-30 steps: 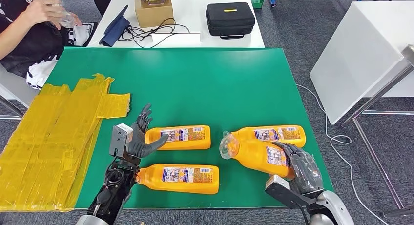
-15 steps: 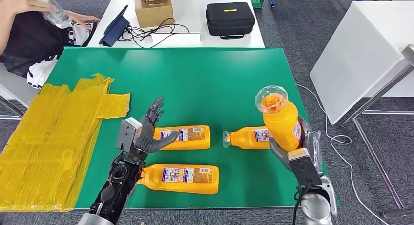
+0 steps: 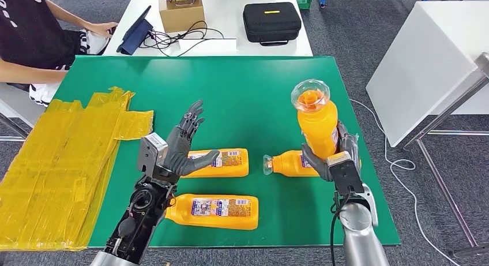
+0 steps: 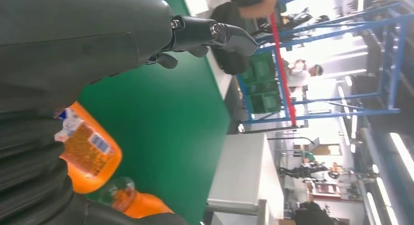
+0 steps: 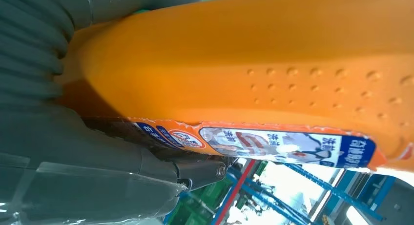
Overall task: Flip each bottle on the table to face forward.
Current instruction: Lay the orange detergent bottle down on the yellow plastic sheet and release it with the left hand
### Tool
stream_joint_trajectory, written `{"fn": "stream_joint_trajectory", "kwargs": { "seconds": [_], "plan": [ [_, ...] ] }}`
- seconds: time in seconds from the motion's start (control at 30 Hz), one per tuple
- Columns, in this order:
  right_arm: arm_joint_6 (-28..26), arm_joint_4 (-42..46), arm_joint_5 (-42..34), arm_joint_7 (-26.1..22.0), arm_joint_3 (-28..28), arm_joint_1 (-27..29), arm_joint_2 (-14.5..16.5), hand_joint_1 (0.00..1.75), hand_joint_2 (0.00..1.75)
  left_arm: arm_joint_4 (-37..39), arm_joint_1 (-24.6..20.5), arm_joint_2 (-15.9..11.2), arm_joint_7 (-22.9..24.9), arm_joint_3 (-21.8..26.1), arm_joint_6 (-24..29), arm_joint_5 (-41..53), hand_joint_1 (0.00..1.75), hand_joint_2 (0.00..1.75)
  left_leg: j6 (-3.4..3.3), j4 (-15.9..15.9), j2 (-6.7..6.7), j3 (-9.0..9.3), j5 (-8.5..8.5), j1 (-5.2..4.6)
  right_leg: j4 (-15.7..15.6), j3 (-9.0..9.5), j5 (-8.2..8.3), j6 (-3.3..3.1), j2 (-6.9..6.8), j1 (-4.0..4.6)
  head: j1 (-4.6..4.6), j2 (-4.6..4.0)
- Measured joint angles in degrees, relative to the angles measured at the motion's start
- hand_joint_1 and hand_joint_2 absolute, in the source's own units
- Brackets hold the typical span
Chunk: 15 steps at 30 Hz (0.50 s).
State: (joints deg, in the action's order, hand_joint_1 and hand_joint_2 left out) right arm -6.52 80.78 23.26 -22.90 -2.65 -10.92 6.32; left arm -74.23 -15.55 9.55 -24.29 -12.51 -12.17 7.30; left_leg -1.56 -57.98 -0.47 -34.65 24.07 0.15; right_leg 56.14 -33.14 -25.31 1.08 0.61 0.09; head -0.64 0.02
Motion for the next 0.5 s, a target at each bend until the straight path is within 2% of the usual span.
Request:
{"fn": "stream_joint_trajectory", "kwargs": {
  "seconds": [0.2, 0.5],
  "plan": [
    [0.8, -3.6, -1.5, 0.1, -4.1, -3.8, 0.7, 1.75, 1.75, -3.7, -0.3, -0.5, 1.0, -3.1, 0.2, -1.2, 0.0, 1.75, 0.01, 0.0, -0.01, 0.01, -0.01, 0.02, 0.0, -0.01, 0.0, 0.0, 0.0, 0.01, 0.01, 0.0],
    [2.7, -7.5, -3.5, -0.6, -13.1, -7.1, 2.6, 1.75, 1.75, -2.8, -2.7, -1.0, 0.9, -5.1, 1.3, -3.6, 0.0, 1.75, 0.01, 0.0, -0.01, 0.0, -0.02, 0.02, 0.0, -0.01, 0.0, 0.0, 0.0, 0.01, 0.01, 0.0]
  ]
}}
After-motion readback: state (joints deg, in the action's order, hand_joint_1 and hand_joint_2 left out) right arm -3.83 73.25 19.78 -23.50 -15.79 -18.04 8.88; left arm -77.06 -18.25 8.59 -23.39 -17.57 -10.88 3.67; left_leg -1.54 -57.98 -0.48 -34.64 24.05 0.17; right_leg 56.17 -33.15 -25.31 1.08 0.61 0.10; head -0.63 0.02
